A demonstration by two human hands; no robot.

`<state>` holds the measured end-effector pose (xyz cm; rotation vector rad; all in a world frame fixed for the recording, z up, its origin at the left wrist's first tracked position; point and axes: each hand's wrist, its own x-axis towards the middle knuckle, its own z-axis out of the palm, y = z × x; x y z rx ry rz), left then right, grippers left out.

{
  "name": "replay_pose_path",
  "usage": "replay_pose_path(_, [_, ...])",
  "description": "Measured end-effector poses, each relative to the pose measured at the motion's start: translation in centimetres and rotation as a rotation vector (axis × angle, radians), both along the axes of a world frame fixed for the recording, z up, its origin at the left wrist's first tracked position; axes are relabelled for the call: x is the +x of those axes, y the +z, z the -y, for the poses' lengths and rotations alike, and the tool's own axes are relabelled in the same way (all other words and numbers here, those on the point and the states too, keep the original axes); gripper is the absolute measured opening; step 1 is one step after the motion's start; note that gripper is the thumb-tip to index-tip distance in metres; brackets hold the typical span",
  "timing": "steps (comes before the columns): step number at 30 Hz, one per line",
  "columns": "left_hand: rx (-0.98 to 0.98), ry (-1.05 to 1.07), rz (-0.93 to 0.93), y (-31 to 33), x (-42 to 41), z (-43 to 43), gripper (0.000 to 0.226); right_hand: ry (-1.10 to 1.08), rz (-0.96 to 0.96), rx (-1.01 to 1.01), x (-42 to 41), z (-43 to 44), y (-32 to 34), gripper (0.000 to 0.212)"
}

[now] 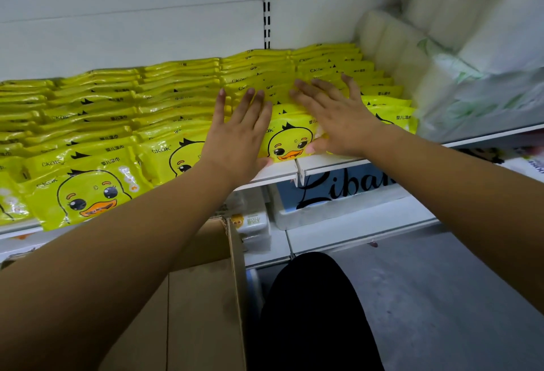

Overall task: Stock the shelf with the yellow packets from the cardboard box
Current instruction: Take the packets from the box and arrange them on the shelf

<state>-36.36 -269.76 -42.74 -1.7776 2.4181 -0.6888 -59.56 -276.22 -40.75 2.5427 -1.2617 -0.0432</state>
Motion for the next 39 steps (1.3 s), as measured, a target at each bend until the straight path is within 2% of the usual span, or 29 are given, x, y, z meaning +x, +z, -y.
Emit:
replay_pose_path(7, [0.061, -0.021, -0.108, 2.2, -3.9, -0.7, 0.116, -0.041, 0.043, 0.047, -6.4, -1.8, 3.0, 0.140])
replay_pose_path(11, [0.067, -0.090, -0.151, 3.1, -9.3, 0.9, 0.120, -0.134, -0.083, 0.060, -10.1, -1.9, 3.8, 0.144])
replay_pose_path(16, [0.134, -0.080, -0.059, 2.6, -13.9, 4.2, 0.127, -0.181, -0.268, 0.051, -11.1, -0.5, 3.0, 0.140])
replay_pose_path(21, [0.094, -0.075, -0.026, 1.4, -13.9, 6.2, 0.120, -0.175, -0.253, 0.041, -10.7, 1.0, 2.5, 0.126])
replay_pose_path(27, [0.049, -0.110, -0.018, 1.0, -13.7, 7.9, 0.119, -0.199, -0.266, 0.027, -9.7, 2.9, 2.3, 0.125])
replay_pose_path(31, [0.055, -0.117, -0.010, 0.9, -13.7, 7.9, 0.120, -0.211, -0.279, 0.009, -9.4, 3.0, 2.3, 0.129])
replay_pose_path(39, [0.077, -0.111, -0.020, 2.5, -11.3, 5.2, 0.127, -0.236, -0.230, 0.152, -8.7, 1.0, 4.3, 0.152])
